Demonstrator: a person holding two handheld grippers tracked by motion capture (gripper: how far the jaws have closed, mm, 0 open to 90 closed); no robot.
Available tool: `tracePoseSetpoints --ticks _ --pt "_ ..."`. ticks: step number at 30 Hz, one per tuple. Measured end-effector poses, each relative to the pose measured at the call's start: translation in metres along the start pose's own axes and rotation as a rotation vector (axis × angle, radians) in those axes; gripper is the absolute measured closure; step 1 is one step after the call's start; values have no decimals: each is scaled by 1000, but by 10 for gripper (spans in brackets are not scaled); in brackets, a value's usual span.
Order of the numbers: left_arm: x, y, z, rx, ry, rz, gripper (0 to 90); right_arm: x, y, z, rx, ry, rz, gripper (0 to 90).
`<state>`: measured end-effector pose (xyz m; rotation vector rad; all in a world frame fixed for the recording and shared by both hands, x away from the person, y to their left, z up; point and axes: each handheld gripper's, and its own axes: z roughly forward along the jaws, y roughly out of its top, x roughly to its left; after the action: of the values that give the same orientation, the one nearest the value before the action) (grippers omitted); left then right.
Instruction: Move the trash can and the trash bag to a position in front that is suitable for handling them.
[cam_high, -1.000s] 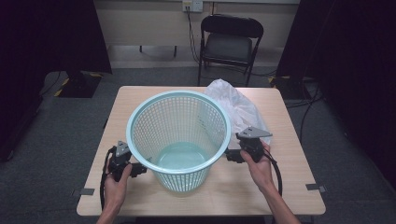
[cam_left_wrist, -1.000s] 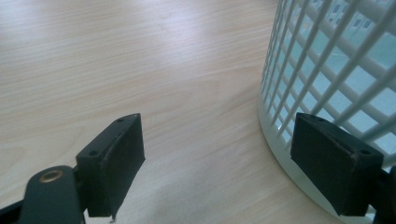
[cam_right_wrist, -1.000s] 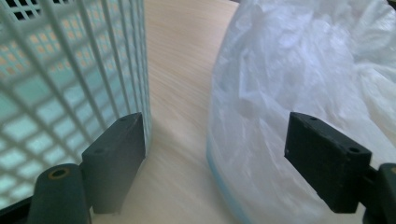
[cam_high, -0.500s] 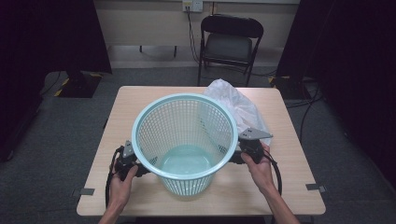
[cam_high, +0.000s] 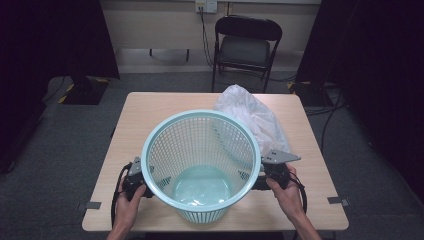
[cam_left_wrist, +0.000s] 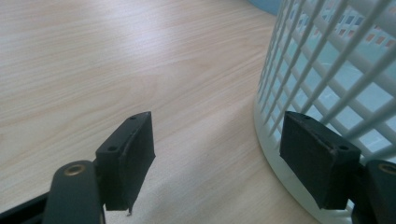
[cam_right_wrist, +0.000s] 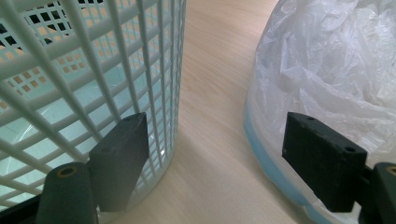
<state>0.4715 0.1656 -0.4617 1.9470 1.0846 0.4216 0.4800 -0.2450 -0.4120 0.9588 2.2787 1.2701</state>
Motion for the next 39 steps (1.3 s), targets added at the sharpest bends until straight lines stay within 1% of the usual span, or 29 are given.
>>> tracePoseSetpoints --ticks 4,5,6,7,8,11,12,13,15,16,17,18,19,20,21,22,24,25,26,28,31,33,36,37,38,39 --pt "2 -1 -1 -1 -12 -7 259 -1 1 4 0 -1 -1 225" --pt "4 -2 1 -5 -29 -18 250 -4 2 5 7 2 -8 197" --pt "4 -2 1 -5 -29 -18 249 -6 2 6 5 2 -12 196" --pt "3 -2 2 -7 -54 -28 250 -8 2 6 6 -6 -11 200" --pt "3 -2 2 -7 -54 -28 246 -11 2 7 8 -16 -8 204" --pt "1 -2 5 -1 -77 -9 233 -23 1 10 18 -41 -6 218" --pt "1 -2 5 -1 -77 -9 227 -23 1 10 18 -41 -6 218" --pt "1 -2 6 2 -88 -10 220 -34 -1 14 32 -56 6 223" --pt "3 -3 7 6 -95 -13 194 -44 -4 21 50 -76 15 243" --pt "6 -6 8 29 -79 -11 169 -50 -6 23 52 -74 25 252" --pt "7 -8 9 43 -25 4 160 -54 -7 27 55 -74 30 256" --pt "7 -8 9 43 -25 4 171 -56 -8 30 65 -87 32 264" --pt "13 -11 11 65 14 2 188 -57 -10 34 76 -90 33 264" --pt "13 -11 11 65 14 2 192 -57 -10 34 76 -90 33 264" --pt "19 -15 12 73 0 -24 179 -57 -11 41 93 -95 14 268" --pt "21 -16 13 82 5 -24 172 -58 -12 44 96 -103 5 274" --pt "24 -20 16 95 21 -39 177 -61 -14 49 105 -107 2 297" --pt "25 -21 17 111 20 -42 178 -63 -16 51 110 -106 4 329" --pt "26 -22 18 125 28 -28 178 -65 -17 52 113 -105 8 370" --pt "26 -24 19 133 58 2 178 -69 -21 53 119 -97 10 463" --pt "25 -25 20 136 76 24 171 -74 -25 50 130 -96 5 619" --pt "23 -25 21 142 94 55 165 -75 -28 46 140 -93 5 714" --pt "23 -25 22 137 96 53 150 -76 -35 41 140 -85 9 829" --pt "24 -26 23 122 100 49 150 -76 -38 40 141 -82 18 857" --pt "24 -27 23 115 99 49 149 -76 -41 38 138 -77 19 876" --pt "24 -27 23 115 99 49 149 -76 -41 38 138 -77 19 876"
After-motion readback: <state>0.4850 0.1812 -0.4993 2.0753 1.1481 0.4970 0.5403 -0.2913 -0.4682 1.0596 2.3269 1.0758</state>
